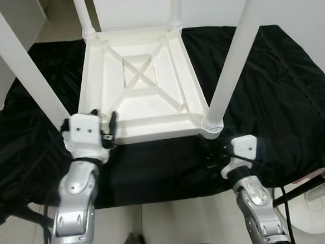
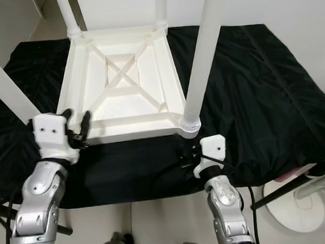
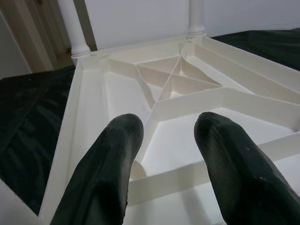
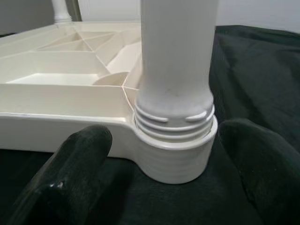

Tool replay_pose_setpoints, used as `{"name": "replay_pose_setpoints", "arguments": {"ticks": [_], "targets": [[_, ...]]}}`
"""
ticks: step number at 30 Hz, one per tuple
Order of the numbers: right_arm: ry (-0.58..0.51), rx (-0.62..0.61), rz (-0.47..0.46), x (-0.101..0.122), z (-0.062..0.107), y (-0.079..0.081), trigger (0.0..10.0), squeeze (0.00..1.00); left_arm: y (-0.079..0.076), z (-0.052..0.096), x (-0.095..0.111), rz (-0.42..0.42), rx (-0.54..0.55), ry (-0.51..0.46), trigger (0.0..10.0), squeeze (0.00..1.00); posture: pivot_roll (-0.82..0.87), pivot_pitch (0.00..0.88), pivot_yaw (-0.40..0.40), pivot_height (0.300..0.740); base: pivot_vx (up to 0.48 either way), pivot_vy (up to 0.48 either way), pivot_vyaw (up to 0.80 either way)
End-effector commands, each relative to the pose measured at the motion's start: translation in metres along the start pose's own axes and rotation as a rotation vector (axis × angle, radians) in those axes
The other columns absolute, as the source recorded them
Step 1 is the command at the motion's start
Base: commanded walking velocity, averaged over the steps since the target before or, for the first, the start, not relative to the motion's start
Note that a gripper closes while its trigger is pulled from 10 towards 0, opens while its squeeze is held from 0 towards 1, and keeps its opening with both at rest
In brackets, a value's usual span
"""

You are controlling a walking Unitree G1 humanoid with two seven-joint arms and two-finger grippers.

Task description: Building children table

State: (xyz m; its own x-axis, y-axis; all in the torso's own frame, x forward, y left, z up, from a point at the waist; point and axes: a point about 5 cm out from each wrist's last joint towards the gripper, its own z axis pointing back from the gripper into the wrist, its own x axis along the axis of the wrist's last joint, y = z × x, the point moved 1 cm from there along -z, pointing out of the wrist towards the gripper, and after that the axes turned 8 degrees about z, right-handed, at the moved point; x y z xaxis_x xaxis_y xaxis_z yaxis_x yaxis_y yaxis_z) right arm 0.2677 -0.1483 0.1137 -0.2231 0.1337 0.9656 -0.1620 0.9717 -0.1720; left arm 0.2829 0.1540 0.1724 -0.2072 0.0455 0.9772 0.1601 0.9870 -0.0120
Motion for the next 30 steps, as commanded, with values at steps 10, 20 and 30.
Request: {"name": "replay_pose_setpoints", "arguments": {"ticks": [10,20,30], "targets": [[0.011,0.011,-0.016,-0.0031,0.0023,0.0046,10.0,0.0,0.0019,0.0033,0.0011,-0.002,0.015,-0.012,10.0,0.0,-0.05,0.095,-0.004,0.74,0.0,-0.345,0.0],[0.012,0.015,-0.015,-0.0034,0.0032,0.0042,10.0,0.0,0.0021,0.0042,-0.0009,0.029,0.031,-0.005,10.0,0.0,-0.06,0.096,-0.003,0.74,0.0,-0.248,0.0],[0.014,0.03,0.002,-0.0029,0.0048,0.0011,10.0,0.0,0.0019,0.0037,-0.0054,0.041,0.061,0.008,10.0,0.0,-0.07,0.09,-0.01,0.74,0.0,0.0,0.0]]}}
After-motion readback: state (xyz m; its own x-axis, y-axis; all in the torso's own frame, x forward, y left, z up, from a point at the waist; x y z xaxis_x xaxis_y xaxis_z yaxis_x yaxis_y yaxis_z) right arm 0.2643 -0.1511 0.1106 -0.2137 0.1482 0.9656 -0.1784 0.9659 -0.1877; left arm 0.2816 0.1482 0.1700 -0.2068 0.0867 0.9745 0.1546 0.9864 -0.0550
